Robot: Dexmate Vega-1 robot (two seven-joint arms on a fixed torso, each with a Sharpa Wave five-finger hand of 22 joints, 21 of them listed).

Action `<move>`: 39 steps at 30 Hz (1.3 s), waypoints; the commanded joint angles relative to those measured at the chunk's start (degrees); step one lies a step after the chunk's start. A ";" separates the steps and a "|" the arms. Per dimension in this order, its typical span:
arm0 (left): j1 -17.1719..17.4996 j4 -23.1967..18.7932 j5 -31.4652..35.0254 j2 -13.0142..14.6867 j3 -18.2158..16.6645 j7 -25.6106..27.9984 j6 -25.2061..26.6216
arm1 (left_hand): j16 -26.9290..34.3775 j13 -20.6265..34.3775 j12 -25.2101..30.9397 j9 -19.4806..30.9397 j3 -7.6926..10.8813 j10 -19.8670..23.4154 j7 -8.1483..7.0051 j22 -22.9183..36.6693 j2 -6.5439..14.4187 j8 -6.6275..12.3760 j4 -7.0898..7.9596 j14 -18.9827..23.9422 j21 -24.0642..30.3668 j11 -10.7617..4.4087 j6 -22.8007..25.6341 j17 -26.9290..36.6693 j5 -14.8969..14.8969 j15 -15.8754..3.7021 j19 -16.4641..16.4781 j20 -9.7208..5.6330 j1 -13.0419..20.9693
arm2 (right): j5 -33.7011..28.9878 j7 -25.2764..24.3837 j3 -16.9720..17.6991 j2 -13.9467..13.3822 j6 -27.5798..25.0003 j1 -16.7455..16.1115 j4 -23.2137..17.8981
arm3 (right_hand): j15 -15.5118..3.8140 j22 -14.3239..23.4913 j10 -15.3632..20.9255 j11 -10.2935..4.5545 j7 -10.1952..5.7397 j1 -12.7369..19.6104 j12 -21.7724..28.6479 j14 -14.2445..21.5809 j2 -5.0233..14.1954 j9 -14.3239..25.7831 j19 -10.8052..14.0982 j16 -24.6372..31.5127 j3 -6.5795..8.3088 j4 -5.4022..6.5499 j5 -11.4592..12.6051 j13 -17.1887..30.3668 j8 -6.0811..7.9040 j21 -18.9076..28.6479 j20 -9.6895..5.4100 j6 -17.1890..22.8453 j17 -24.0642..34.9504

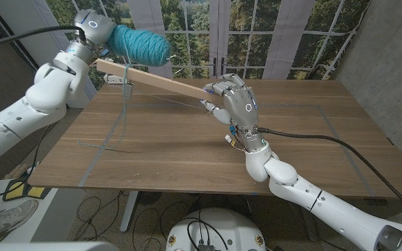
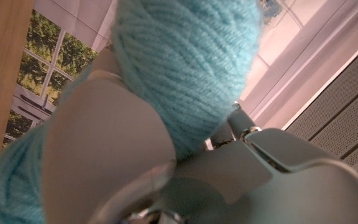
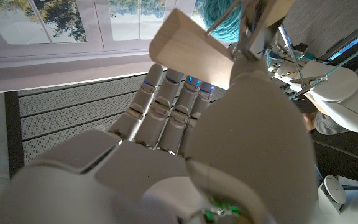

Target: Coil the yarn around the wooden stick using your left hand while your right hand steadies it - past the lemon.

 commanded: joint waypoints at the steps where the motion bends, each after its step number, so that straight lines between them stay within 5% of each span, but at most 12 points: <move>1: 4.34 -1.72 -6.19 2.34 -0.61 0.34 -3.25 | 0.25 0.25 -0.05 0.10 0.00 3.20 0.33 0.01 12.29 -0.13 -0.01 15.20 0.61 -2.87 2.68 5.38 -0.22 -15.17 0.04 -7.47 11.43 | -0.72 1.88 1.05 2.67 -4.59 1.28 0.08 | -4.73 0.14 1.72 -1.58 -4.52 9.37 0.07 0.21 9.48 0.20 -0.35 -0.24 -0.19 0.09 0.26 0.38 0.34 0.48 -4.89 4.66 0.25; 15: 13.03 -6.68 -10.01 7.51 -5.83 -0.06 -0.60 | 0.01 0.33 -0.14 0.13 -0.06 3.40 0.44 -0.34 12.30 -0.34 -0.07 15.31 1.03 -2.87 2.91 5.59 -0.23 -15.16 -0.08 -7.43 11.44 | 2.68 6.15 3.17 5.09 -13.02 3.19 3.30 | -4.72 0.11 1.84 -1.57 -4.34 9.52 -0.14 0.20 9.52 0.28 -0.78 -0.32 -0.45 0.16 0.25 0.45 0.13 1.02 -4.80 4.74 0.25; 39: 12.32 -10.89 -4.94 9.29 -3.41 -9.77 -1.16 | -0.43 0.54 -0.41 0.20 -0.15 3.58 0.60 -1.10 12.28 -0.82 -0.24 15.66 1.93 -2.77 3.22 6.07 -0.23 -15.15 -0.29 -7.31 11.57 | 7.42 -0.03 7.88 2.37 -18.35 1.96 4.03 | -4.72 0.03 1.96 -1.47 -4.31 9.75 -0.37 0.21 9.58 0.33 -1.07 -0.43 -0.86 0.28 0.23 0.73 -0.31 1.97 -4.88 4.90 0.25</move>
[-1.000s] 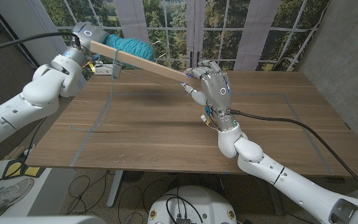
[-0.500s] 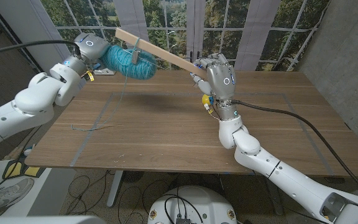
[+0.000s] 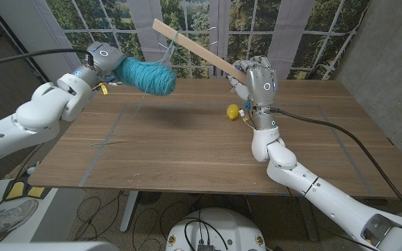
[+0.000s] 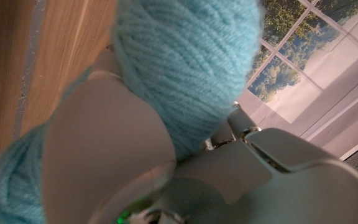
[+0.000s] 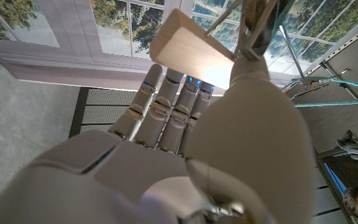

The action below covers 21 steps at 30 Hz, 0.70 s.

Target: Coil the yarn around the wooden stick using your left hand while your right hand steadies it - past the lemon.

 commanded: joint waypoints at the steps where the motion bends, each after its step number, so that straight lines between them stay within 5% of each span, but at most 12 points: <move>1: -0.03 -2.96 5.36 1.32 1.97 -5.32 -0.55 | 0.25 0.35 0.25 0.19 0.12 2.85 0.50 -0.02 12.28 -0.18 0.01 15.26 0.47 -2.67 2.91 5.56 -0.23 -15.16 -0.34 -7.35 11.57 | 1.66 -2.16 2.57 -1.18 -4.05 -0.58 0.94 | -4.83 0.01 1.87 -1.42 -3.63 9.61 -0.11 0.31 9.73 0.39 -0.31 -0.17 0.00 0.18 0.21 0.23 0.35 0.44 -5.11 4.19 0.18; 3: -0.97 -4.28 14.41 2.43 4.27 -9.27 -0.07 | 0.21 0.39 0.21 0.20 0.11 2.81 0.56 -0.08 12.28 -0.23 0.00 15.26 0.54 -2.64 2.90 5.59 -0.23 -15.16 -0.35 -7.35 11.58 | 2.12 -2.29 2.71 -1.49 -4.17 -0.64 1.27 | -4.82 0.01 1.84 -1.41 -3.57 9.63 -0.21 0.28 9.72 0.40 -0.44 -0.19 -0.04 0.18 0.20 0.14 0.31 0.48 -5.10 4.19 0.17; 6: 1.03 -5.58 19.59 3.04 3.47 -10.98 3.39 | 0.15 0.36 0.15 0.20 0.09 2.81 0.54 -0.16 12.26 -0.29 0.00 15.27 0.60 -2.72 2.90 5.63 -0.23 -15.16 -0.41 -7.36 11.57 | 2.66 -2.45 2.66 -1.81 -4.37 -0.79 1.74 | -4.83 0.00 2.10 -1.36 -3.51 9.69 -0.16 0.30 9.76 0.51 -0.37 -0.20 -0.07 0.19 0.21 0.15 0.30 0.63 -5.14 4.16 0.17; 13: 10.47 -7.03 21.41 7.50 -3.18 -11.40 12.65 | 0.03 0.43 0.10 0.22 0.04 2.90 0.27 -0.36 12.26 -0.37 0.02 15.33 0.80 -2.85 3.06 5.75 -0.22 -15.17 -0.53 -7.37 11.53 | 3.81 -3.40 2.62 -3.02 -3.78 -1.65 2.12 | -4.83 -0.02 2.01 -1.40 -3.55 9.75 -0.23 0.32 9.79 0.51 -0.37 -0.23 -0.16 0.22 0.21 0.25 0.20 0.87 -5.15 4.23 0.17; 15: 11.66 -6.79 27.88 9.24 -2.88 -14.73 14.58 | 0.01 0.42 0.07 0.22 0.03 2.91 0.30 -0.41 12.26 -0.41 0.02 15.36 0.85 -2.84 3.05 5.78 -0.22 -15.17 -0.55 -7.36 11.52 | 4.01 -3.83 2.66 -3.05 -3.81 -1.79 2.14 | -4.83 -0.03 2.00 -1.38 -3.53 9.76 -0.26 0.31 9.78 0.51 -0.43 -0.24 -0.19 0.23 0.20 0.26 0.18 0.90 -5.17 4.25 0.17; 21: 19.41 -7.08 31.27 13.33 -8.98 -19.66 19.34 | -0.08 0.43 0.01 0.24 -0.03 3.09 0.03 -0.63 12.26 -0.44 0.05 15.50 1.06 -2.66 3.36 5.92 -0.20 -15.17 -0.68 -7.37 11.47 | 4.36 -4.00 2.38 -3.59 -3.25 -1.85 2.09 | -4.83 -0.06 2.01 -1.45 -3.50 9.85 -0.43 0.36 9.82 0.54 -0.51 -0.25 -0.27 0.26 0.20 0.16 0.07 1.12 -5.15 4.30 0.17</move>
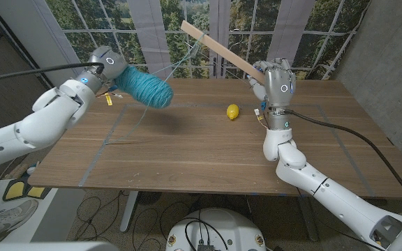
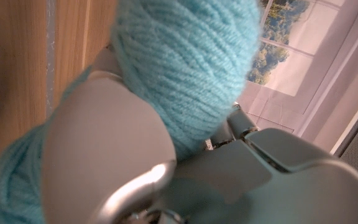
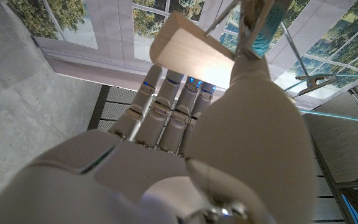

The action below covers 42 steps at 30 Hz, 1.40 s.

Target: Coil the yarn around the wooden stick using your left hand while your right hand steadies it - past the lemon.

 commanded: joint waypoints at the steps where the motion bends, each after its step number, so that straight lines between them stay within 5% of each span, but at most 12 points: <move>1: 13.59 -1.17 13.35 6.78 -9.42 -8.05 11.70 | 0.16 0.12 0.29 0.25 0.12 3.08 0.14 0.02 12.25 -0.06 0.19 15.43 0.47 -2.61 3.29 5.90 -0.20 -15.26 0.05 -7.44 11.46 | 1.16 -1.21 -0.08 -1.17 0.30 -0.54 0.44 | -4.92 -0.07 1.66 -1.04 -3.40 9.85 -0.19 0.45 9.81 0.02 -0.22 -0.14 0.02 0.25 0.22 0.19 0.32 0.30 -4.84 3.88 0.11; 3: 17.07 -1.49 11.76 6.40 -13.58 -7.40 11.05 | 0.14 0.13 0.28 0.26 0.10 3.16 0.23 -0.04 12.25 -0.05 0.20 15.48 0.52 -2.55 3.41 5.94 -0.19 -15.25 0.01 -7.44 11.45 | 1.15 -1.15 -0.29 -1.21 0.43 -0.46 0.43 | -4.92 -0.07 1.72 -0.86 -3.39 9.88 -0.17 0.47 9.83 0.05 -0.20 -0.14 -0.01 0.26 0.22 0.25 0.31 0.39 -4.81 3.94 0.11; 4: 19.24 -2.33 8.09 3.41 -17.72 -5.50 9.10 | 0.13 0.15 0.28 0.26 0.09 3.18 0.20 -0.08 12.24 -0.05 0.20 15.50 0.55 -2.53 3.48 5.96 -0.18 -15.25 -0.01 -7.45 11.44 | 1.03 -1.24 -0.42 -1.13 0.38 -0.38 0.52 | -4.93 -0.08 1.79 -0.95 -3.38 9.89 -0.16 0.48 9.83 0.02 -0.22 -0.14 -0.02 0.26 0.22 0.24 0.27 0.41 -4.81 3.92 0.11; 5: 21.07 -2.11 11.15 4.06 -19.75 -7.32 6.73 | 0.12 0.16 0.29 0.26 0.08 3.21 0.21 -0.11 12.24 -0.07 0.21 15.52 0.57 -2.48 3.48 5.97 -0.18 -15.25 -0.02 -7.44 11.43 | 0.96 -1.21 -0.54 -1.09 0.35 -0.32 0.54 | -4.93 -0.08 1.78 -0.90 -3.36 9.91 -0.20 0.49 9.82 0.08 -0.23 -0.15 -0.04 0.26 0.22 0.21 0.29 0.45 -4.84 3.94 0.11; 6: 20.36 -1.43 17.18 5.06 -18.10 -9.44 6.39 | 0.12 0.17 0.29 0.26 0.07 3.21 0.23 -0.12 12.23 -0.09 0.21 15.53 0.58 -2.47 3.45 5.98 -0.18 -15.25 -0.03 -7.44 11.43 | 1.05 -1.30 -0.59 -1.00 0.46 -0.26 0.58 | -4.93 -0.09 1.80 -0.93 -3.35 9.91 -0.19 0.48 9.81 0.05 -0.30 -0.15 -0.05 0.26 0.22 0.23 0.28 0.45 -4.83 4.00 0.11; 11: 22.05 -5.12 8.17 -6.25 -27.99 -3.73 -4.25 | 0.04 0.19 0.22 0.26 0.02 3.27 0.22 -0.29 12.19 -0.14 0.22 15.61 0.71 -2.42 3.60 6.07 -0.16 -15.25 -0.13 -7.45 11.39 | 0.76 -1.28 -0.93 -0.91 0.34 0.02 0.52 | -4.92 -0.10 1.74 -1.07 -3.34 9.96 -0.28 0.50 9.81 -0.01 -0.35 -0.17 -0.13 0.28 0.22 0.27 0.17 0.62 -4.87 4.06 0.11; 12: 21.41 -5.31 10.60 -6.90 -27.16 -3.38 -4.45 | 0.03 0.19 0.20 0.26 0.01 3.26 0.17 -0.31 12.19 -0.13 0.22 15.62 0.73 -2.39 3.66 6.08 -0.15 -15.24 -0.15 -7.45 11.39 | 0.75 -1.27 -0.97 -0.92 0.35 -0.01 0.41 | -4.92 -0.10 1.64 -1.09 -3.37 9.97 -0.30 0.50 9.81 0.01 -0.33 -0.17 -0.14 0.28 0.22 0.34 0.17 0.65 -4.84 4.07 0.11; 14: 20.17 -7.48 -1.53 -12.18 -31.39 -2.15 -11.25 | 0.00 0.22 0.16 0.26 -0.02 3.21 0.14 -0.38 12.17 -0.17 0.24 15.63 0.77 -2.39 3.67 6.12 -0.14 -15.24 -0.21 -7.46 11.35 | 0.64 -1.35 -1.05 -0.83 0.19 -0.05 0.32 | -4.92 -0.11 1.68 -0.98 -3.38 9.98 -0.32 0.49 9.81 0.10 -0.36 -0.19 -0.17 0.29 0.22 0.32 0.16 0.71 -4.86 3.99 0.11; 22: 15.93 -10.28 -5.83 -17.67 -32.11 -4.40 -20.70 | -0.12 0.29 0.02 0.27 -0.08 3.06 0.13 -0.56 12.13 -0.30 0.25 15.63 0.91 -2.45 3.64 6.21 -0.11 -15.24 -0.31 -7.44 11.32 | 0.17 -1.43 -1.18 -0.87 -0.25 -0.31 -0.44 | -4.91 -0.14 1.80 -0.95 -3.49 10.01 -0.35 0.54 9.86 0.09 -0.50 -0.22 -0.27 0.36 0.23 0.40 0.00 0.92 -4.90 3.96 0.09; 24: 13.90 -10.21 -13.84 -19.54 -32.78 -6.05 -24.29 | -0.17 0.30 -0.05 0.27 -0.09 2.97 0.08 -0.63 12.13 -0.36 0.24 15.62 0.97 -2.62 3.62 6.24 -0.09 -15.25 -0.35 -7.44 11.32 | 0.03 -1.45 -1.23 -0.81 -0.38 -0.37 -0.59 | -4.92 -0.14 1.87 -0.89 -3.47 10.02 -0.36 0.56 9.86 0.09 -0.48 -0.22 -0.29 0.37 0.23 0.36 -0.01 0.97 -4.82 4.00 0.09; 42: 4.75 -12.43 -30.90 -25.77 -32.65 -7.67 -36.54 | -0.45 0.46 -0.25 0.31 -0.17 2.95 0.09 -1.07 12.13 -0.69 0.22 15.59 1.34 -2.66 3.49 6.50 0.00 -15.26 -0.61 -7.45 11.34 | -2.31 1.74 -4.38 -0.17 -0.97 1.00 1.27 | -4.92 -0.19 1.66 -1.04 -3.43 10.19 -0.54 0.53 9.84 0.35 -0.79 -0.33 -0.55 0.44 0.24 0.70 -0.18 1.47 -4.97 4.02 0.09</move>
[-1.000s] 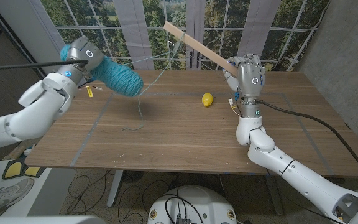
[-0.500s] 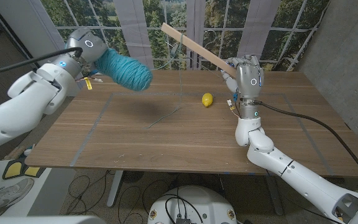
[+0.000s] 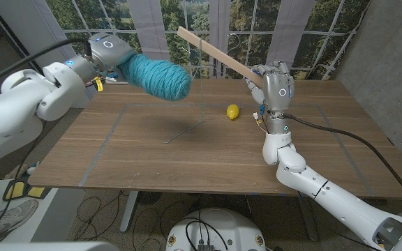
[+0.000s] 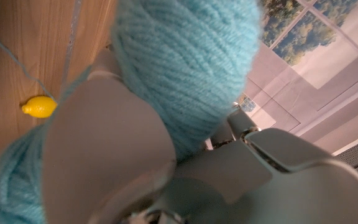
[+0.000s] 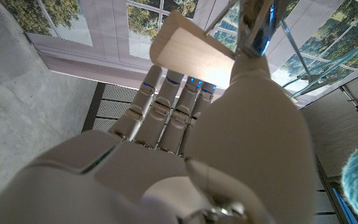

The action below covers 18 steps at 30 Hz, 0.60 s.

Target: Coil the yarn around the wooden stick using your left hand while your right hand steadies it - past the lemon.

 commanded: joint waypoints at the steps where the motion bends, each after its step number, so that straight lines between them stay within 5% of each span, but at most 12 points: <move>1: -5.70 -2.00 -13.38 -5.09 -1.56 -1.18 -8.86 | 0.25 0.24 0.39 0.30 -0.06 2.47 0.06 0.00 12.14 -0.06 0.22 15.20 0.26 -2.64 3.23 6.15 0.01 -15.27 -0.11 -7.35 11.34 | -1.41 2.81 -2.36 0.66 -0.67 1.24 1.79 | -4.92 0.09 1.14 -1.04 -3.42 9.78 0.13 0.55 10.29 0.28 -0.10 -0.28 -0.15 0.08 0.22 0.42 -0.14 0.64 -4.95 3.95 0.13; 6: -7.93 -2.60 -14.26 -6.21 -1.49 -1.31 -9.30 | 0.16 0.33 0.42 0.31 -0.08 2.64 0.00 -0.14 12.14 -0.17 0.21 15.17 0.39 -2.68 3.19 6.23 0.04 -15.26 -0.17 -7.33 11.35 | -1.33 3.26 -3.14 0.62 -0.28 1.55 2.98 | -4.93 0.08 1.23 -1.08 -3.43 9.84 0.04 0.56 10.29 0.26 -0.22 -0.29 -0.22 0.09 0.22 0.34 -0.24 0.75 -4.95 3.98 0.15; 18: -17.20 -3.62 -12.97 -3.43 4.41 -4.13 -5.83 | -0.03 0.48 0.31 0.35 -0.13 2.63 0.03 -0.43 12.16 -0.31 0.20 15.16 0.67 -2.70 3.29 6.40 0.09 -15.27 -0.29 -7.31 11.36 | -2.32 2.94 -6.02 0.46 2.24 2.24 5.61 | -4.92 0.05 1.35 -1.06 -3.50 9.97 -0.04 0.51 10.28 0.40 -0.36 -0.37 -0.36 0.12 0.23 0.41 -0.35 1.04 -5.11 4.01 0.14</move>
